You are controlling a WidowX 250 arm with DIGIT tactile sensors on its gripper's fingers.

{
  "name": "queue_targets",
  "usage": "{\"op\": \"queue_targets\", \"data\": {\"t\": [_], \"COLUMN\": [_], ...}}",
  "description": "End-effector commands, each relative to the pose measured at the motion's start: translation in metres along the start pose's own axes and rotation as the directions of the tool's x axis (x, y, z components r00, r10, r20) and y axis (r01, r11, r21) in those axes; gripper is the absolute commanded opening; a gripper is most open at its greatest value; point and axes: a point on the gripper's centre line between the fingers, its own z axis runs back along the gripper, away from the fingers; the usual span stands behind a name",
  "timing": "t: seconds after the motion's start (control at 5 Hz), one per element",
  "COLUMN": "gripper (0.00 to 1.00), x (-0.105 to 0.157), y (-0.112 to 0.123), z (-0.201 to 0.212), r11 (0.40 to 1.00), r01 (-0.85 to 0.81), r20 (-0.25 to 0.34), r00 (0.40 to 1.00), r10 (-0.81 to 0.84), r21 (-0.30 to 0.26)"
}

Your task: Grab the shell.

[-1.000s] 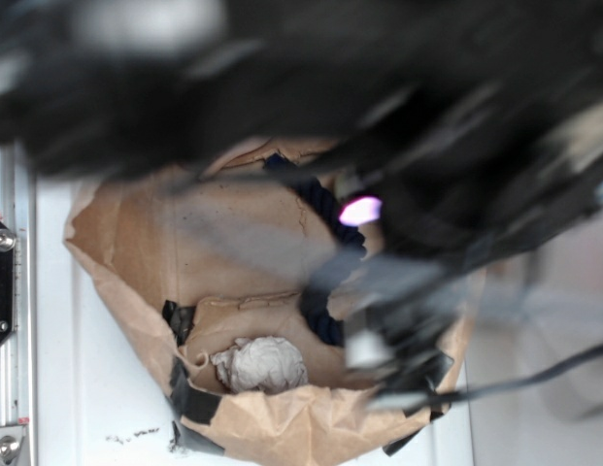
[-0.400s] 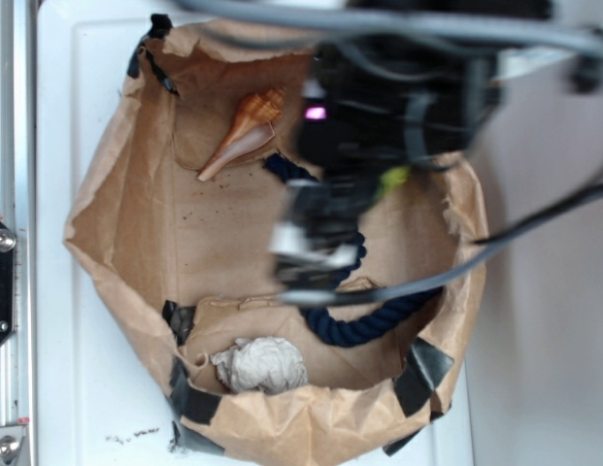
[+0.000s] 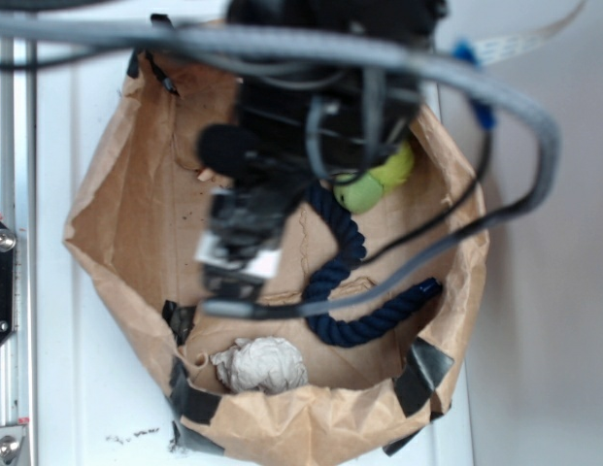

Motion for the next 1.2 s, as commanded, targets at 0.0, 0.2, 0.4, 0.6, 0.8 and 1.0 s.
{"op": "queue_targets", "data": {"t": [0.0, 0.2, 0.4, 0.6, 0.8, 1.0], "gripper": [1.0, 1.0, 1.0, 1.0, 1.0, 1.0], "x": [0.004, 0.004, 0.0, -0.003, 0.003, 0.002], "y": [-0.008, -0.008, -0.004, 0.004, 0.02, 0.027], "z": [0.018, 0.018, 0.006, -0.009, -0.029, -0.041], "r11": [1.0, 1.0, 0.999, 0.998, 0.981, 0.961], "r01": [0.0, 0.0, -0.024, -0.043, -0.189, -0.267], "r20": [0.035, 0.035, 0.04, 0.116, 0.153, 0.198], "r00": [0.999, 0.999, 0.999, 0.993, 0.972, 0.948], "r10": [-0.001, -0.001, 0.024, 0.037, 0.181, 0.249], "r21": [0.023, 0.023, 0.02, 0.05, 0.04, 0.07]}}
